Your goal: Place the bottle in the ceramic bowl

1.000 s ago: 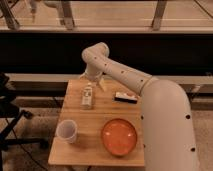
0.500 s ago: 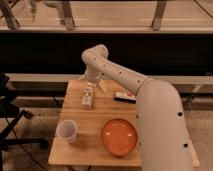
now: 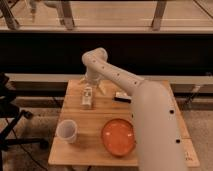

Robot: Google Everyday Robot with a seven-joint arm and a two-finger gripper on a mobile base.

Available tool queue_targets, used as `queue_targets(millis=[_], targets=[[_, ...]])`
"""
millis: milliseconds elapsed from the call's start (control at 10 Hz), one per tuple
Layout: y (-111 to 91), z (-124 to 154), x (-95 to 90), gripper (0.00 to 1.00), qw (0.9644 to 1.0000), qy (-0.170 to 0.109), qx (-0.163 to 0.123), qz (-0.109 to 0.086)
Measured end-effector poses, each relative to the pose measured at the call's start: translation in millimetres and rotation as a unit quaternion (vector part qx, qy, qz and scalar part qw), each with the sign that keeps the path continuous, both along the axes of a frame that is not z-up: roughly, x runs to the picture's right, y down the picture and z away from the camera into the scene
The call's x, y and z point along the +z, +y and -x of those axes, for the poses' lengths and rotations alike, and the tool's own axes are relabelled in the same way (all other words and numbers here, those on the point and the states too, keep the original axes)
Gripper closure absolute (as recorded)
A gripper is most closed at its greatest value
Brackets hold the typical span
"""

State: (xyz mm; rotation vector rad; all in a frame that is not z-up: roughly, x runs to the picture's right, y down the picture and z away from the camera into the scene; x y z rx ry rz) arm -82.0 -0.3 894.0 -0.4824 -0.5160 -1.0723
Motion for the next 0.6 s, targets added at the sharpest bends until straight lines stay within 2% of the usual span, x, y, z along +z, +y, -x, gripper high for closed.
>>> queue_targets(millis=[600], targets=[[16,4,20.9,0.0,0.9997,-0.008,-0.015,0.016]])
